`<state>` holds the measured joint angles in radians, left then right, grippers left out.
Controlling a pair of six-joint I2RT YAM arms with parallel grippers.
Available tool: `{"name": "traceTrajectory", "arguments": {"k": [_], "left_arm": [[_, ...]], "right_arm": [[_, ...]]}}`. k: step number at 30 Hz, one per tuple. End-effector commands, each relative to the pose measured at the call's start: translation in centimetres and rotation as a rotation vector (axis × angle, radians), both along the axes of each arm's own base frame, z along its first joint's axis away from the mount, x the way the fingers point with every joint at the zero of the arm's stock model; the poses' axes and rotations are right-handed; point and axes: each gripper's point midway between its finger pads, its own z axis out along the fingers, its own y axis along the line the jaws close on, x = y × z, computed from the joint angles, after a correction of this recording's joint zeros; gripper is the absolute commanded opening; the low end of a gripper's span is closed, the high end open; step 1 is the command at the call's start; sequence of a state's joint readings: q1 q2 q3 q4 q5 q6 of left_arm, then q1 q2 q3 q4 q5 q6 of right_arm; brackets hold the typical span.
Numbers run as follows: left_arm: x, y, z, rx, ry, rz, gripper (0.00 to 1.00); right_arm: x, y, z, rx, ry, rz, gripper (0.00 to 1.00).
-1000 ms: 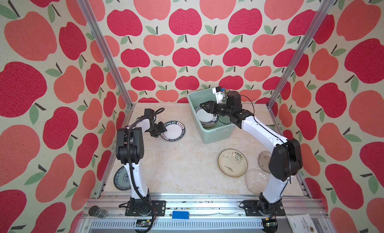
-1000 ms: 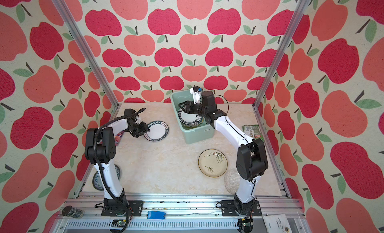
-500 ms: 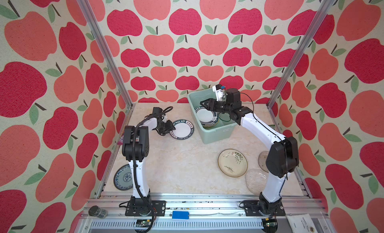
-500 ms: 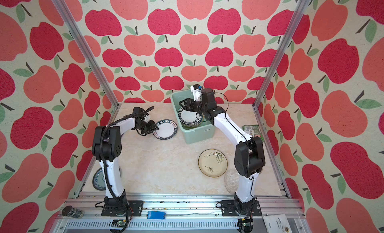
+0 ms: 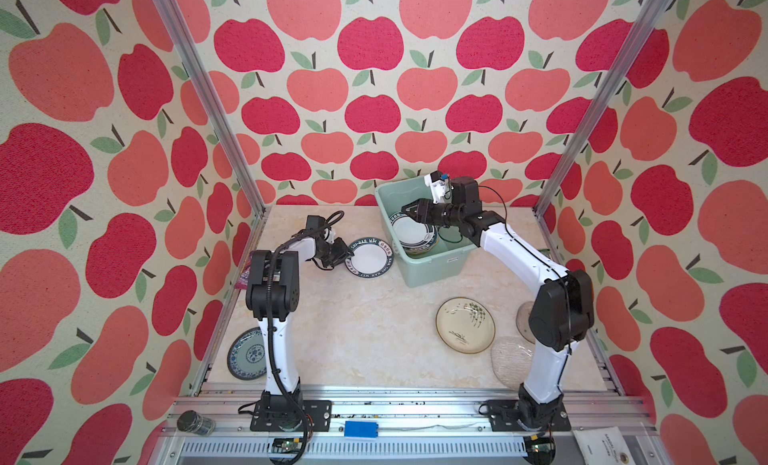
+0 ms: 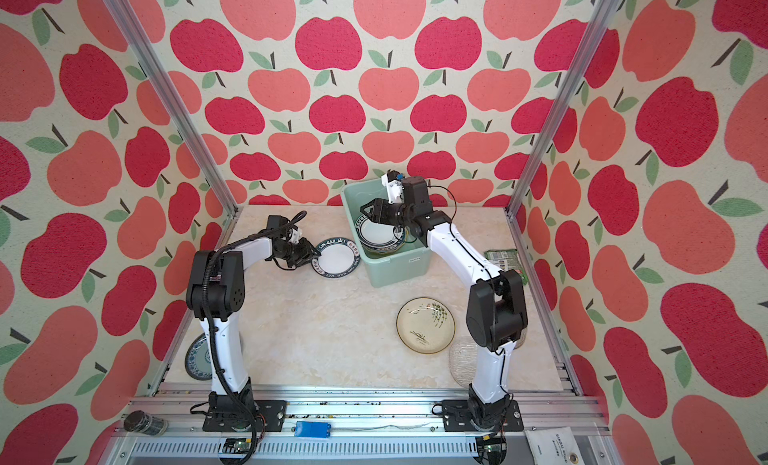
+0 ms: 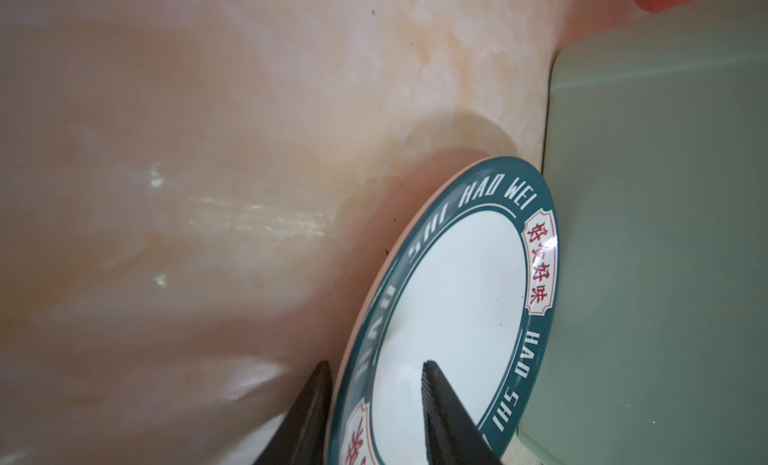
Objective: Place the plates into the plastic bin on the countertop
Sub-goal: 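Pinch the green-rimmed plate's rim with the left gripper and tilt it up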
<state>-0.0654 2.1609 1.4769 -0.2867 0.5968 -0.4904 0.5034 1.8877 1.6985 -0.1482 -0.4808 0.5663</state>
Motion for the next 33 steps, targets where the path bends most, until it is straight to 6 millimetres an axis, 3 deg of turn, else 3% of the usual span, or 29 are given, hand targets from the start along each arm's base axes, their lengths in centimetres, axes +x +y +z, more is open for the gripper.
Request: {"name": "traceTrajectory", "arguments": {"k": [1,18,33], "left_arm": [[0.2,-1.3,1.2,-0.09,-0.036,0.004,0.37],[-0.1,-1.2,3.8,-0.178,-0.095,0.053,0.29],[-1.0,-0.4,4.4,-0.16,-0.092,0.067,0.18]], "right_arm": [[0.0,-0.1,-0.3,-0.023,0.003,0.015,0.46],[-0.5,-0.3,-0.9,-0.037,0.019,0.005,0.45],[-1.2,-0.2,-1.1,-0.04,0.014,-0.002,0.45]]}}
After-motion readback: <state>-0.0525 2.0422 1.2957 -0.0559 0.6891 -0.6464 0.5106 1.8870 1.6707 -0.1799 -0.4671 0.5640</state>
